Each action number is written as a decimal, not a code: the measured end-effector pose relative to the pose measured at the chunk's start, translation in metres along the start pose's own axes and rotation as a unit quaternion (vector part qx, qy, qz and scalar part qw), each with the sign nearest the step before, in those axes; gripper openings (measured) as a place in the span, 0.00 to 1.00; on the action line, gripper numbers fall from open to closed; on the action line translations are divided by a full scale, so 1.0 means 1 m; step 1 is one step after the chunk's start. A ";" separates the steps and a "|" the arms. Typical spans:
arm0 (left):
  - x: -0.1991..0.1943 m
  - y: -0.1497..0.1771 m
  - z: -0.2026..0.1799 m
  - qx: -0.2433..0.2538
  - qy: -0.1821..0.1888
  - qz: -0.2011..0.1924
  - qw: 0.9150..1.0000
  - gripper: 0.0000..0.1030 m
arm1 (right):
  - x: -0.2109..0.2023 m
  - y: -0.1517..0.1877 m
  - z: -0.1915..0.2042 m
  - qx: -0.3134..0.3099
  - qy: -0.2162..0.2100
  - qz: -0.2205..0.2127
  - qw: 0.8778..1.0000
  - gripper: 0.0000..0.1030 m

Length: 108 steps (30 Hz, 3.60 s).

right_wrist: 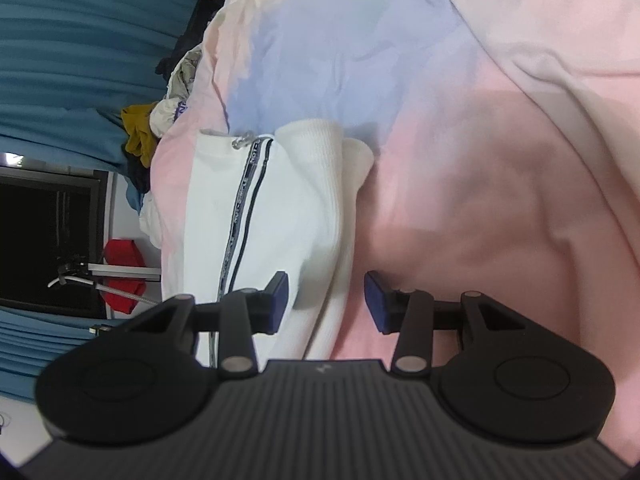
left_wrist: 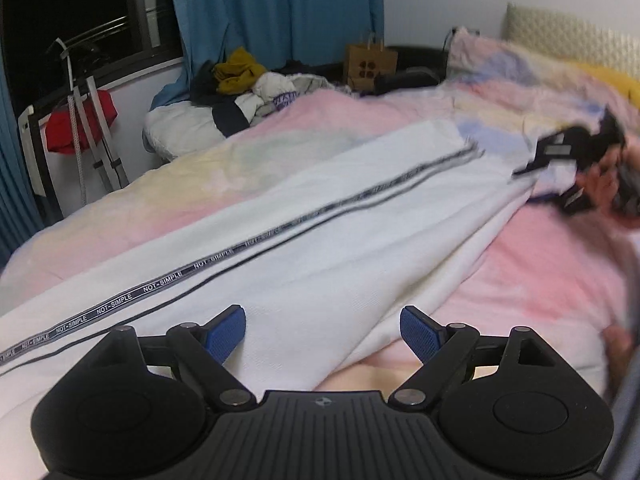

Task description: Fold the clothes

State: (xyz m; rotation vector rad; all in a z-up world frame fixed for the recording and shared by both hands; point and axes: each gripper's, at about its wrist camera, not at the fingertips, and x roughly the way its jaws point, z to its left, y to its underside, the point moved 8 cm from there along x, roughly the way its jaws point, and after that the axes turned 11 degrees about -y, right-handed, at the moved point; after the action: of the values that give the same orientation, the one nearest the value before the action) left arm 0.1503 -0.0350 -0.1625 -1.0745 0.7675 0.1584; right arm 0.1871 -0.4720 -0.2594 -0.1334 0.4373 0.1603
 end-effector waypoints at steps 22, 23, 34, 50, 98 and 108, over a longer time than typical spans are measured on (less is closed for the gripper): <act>0.038 0.012 -0.023 0.032 0.050 0.012 0.998 0.11 | 0.017 -0.027 0.048 -0.142 -0.007 -0.074 0.987 0.08; 0.037 0.013 -0.024 0.033 0.052 0.009 0.998 0.11 | 0.014 -0.029 0.054 -0.143 -0.016 -0.083 0.986 0.08; 0.012 0.003 -0.030 -0.003 0.062 -0.049 0.997 0.23 | 0.009 -0.048 0.034 -0.103 -0.004 -0.115 0.988 0.07; 0.023 -0.010 0.065 -0.162 -0.086 -0.046 0.982 0.39 | 0.008 -0.042 0.029 -0.141 0.007 -0.101 0.985 0.08; 0.027 0.028 0.130 -0.171 -0.174 0.073 0.967 0.45 | -0.001 -0.029 0.041 -0.208 0.049 -0.120 0.969 0.08; 0.023 0.034 0.135 -0.197 -0.170 0.079 0.962 0.46 | -0.003 -0.017 0.072 -0.285 0.069 -0.142 0.945 0.08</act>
State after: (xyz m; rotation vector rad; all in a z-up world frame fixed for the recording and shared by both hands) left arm 0.2168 0.0896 -0.1679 -1.3161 0.5188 0.6375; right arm 0.2165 -0.4769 -0.1919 -0.7786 0.4975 -0.0125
